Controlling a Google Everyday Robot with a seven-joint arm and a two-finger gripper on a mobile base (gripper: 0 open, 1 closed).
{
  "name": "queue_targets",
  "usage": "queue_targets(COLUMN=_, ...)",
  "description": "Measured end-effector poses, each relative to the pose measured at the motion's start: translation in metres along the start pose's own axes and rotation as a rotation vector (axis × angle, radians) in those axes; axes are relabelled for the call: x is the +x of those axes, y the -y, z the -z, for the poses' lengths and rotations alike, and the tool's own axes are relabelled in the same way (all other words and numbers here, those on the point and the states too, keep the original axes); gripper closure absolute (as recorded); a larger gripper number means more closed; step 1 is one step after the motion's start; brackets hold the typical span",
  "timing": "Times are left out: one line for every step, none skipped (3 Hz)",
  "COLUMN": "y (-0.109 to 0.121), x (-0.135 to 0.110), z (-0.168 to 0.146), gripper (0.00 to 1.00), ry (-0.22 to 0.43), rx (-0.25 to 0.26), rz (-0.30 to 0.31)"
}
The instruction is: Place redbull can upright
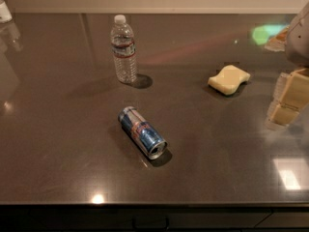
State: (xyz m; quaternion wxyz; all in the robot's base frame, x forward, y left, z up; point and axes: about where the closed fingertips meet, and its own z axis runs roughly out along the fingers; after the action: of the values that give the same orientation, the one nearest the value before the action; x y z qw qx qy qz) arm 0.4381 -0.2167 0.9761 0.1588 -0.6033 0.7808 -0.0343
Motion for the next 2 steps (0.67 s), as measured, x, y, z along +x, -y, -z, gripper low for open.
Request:
queue_targets(y=0.0, x=-0.001, z=0.001, gripper=0.0, ry=0.002, rx=0.003, rz=0.003)
queue_targets(y=-0.003, x=-0.013, z=0.002, gripper=0.0, ry=0.037, rx=0.004, rz=0.087)
